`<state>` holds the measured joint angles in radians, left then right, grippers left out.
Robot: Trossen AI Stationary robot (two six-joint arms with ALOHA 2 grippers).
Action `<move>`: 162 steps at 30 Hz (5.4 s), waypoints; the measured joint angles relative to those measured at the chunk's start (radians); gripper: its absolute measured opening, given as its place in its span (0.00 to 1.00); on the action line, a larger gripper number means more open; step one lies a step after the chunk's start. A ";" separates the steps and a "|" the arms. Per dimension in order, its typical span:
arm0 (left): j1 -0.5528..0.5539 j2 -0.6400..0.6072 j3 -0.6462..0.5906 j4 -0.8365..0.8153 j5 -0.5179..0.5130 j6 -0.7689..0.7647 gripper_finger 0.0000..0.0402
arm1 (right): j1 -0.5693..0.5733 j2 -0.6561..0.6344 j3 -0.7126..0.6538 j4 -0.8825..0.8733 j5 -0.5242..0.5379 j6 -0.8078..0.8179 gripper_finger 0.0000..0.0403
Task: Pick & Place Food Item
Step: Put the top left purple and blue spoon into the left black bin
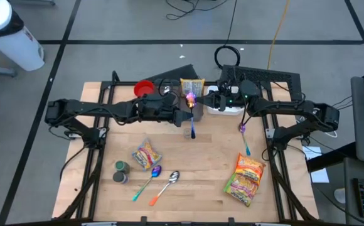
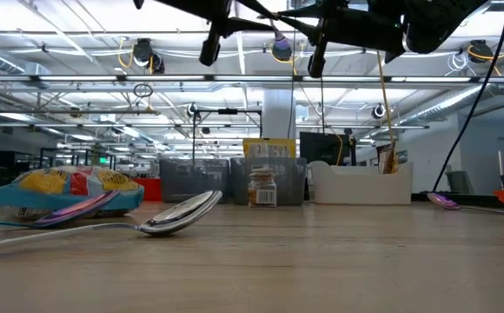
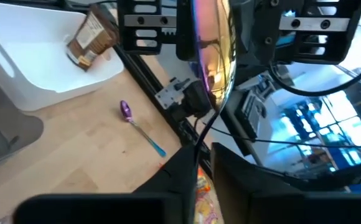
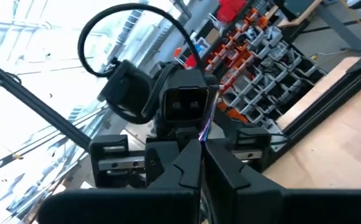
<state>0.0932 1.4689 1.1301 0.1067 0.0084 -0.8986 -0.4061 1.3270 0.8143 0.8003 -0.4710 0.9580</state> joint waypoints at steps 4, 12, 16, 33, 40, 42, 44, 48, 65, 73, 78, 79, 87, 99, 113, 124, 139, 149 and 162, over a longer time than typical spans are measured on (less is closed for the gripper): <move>0.012 0.000 0.000 0.014 0.041 0.004 0.28 | 0.000 0.002 0.000 0.002 -0.002 0.016 0.00; 0.028 0.000 0.001 0.042 0.072 0.003 0.44 | 0.000 0.003 0.000 0.050 -0.003 0.029 0.00; 0.031 0.000 0.002 0.040 0.071 0.005 0.46 | 0.000 0.003 -0.001 0.053 -0.001 0.031 0.00; 0.031 0.050 0.003 0.068 0.056 0.008 0.09 | 0.000 0.003 -0.001 0.069 0.017 0.034 0.00; 0.031 0.051 0.003 0.092 0.062 0.056 0.04 | -0.001 0.003 -0.002 0.071 0.022 0.036 0.00; 0.031 0.052 0.002 0.115 0.063 0.073 0.02 | -0.001 0.002 -0.002 0.077 0.024 0.036 0.00; 0.030 0.052 0.002 0.128 0.063 0.083 0.02 | -0.002 0.002 -0.001 0.079 0.025 0.036 0.00; 0.030 0.052 0.002 0.125 0.062 0.094 0.01 | -0.004 0.002 -0.001 0.075 0.026 0.027 0.00; 0.068 0.052 0.002 0.130 0.126 0.096 0.00 | -0.087 0.003 -0.001 0.070 0.011 0.047 0.31; 0.157 -0.022 0.057 -0.117 0.174 0.152 0.00 | -0.165 0.003 -0.001 0.094 -0.115 0.052 0.43; 0.211 -0.047 0.191 -0.358 0.200 0.232 0.00 | -0.184 0.003 -0.001 0.076 -0.208 0.052 0.43; 0.216 -0.045 0.223 -0.415 0.201 0.251 0.00 | -0.183 0.002 -0.001 0.067 -0.220 0.050 0.43; 0.227 -0.023 0.390 -0.518 0.126 0.348 0.00 | -0.125 0.002 -0.001 0.039 -0.264 -0.030 0.41; 0.201 0.021 0.392 -0.376 0.163 0.336 0.00 | -0.024 0.002 -0.001 0.029 -0.203 -0.095 0.41; 0.193 0.117 0.392 -0.265 0.230 0.285 0.00 | -0.015 0.002 -0.001 -0.015 -0.187 -0.113 0.37; 0.193 0.109 0.392 -0.308 0.227 0.299 0.00 | -0.020 0.002 -0.001 -0.020 -0.188 -0.133 0.14; 0.205 0.109 0.392 -0.322 0.195 0.284 0.06 | -0.020 0.002 -0.001 -0.026 -0.152 -0.165 0.01; 0.237 0.109 0.392 -0.319 0.199 0.251 0.37 | -0.024 0.002 -0.001 -0.021 -0.128 -0.160 0.00; 0.270 0.109 0.392 -0.319 0.252 0.262 0.60 | -0.148 -0.132 0.000 -0.279 -0.075 -0.304 0.00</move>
<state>0.3635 1.5780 1.5219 -0.2119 0.2600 -0.6370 -0.5544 1.1945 0.8144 0.5215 -0.5460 0.6544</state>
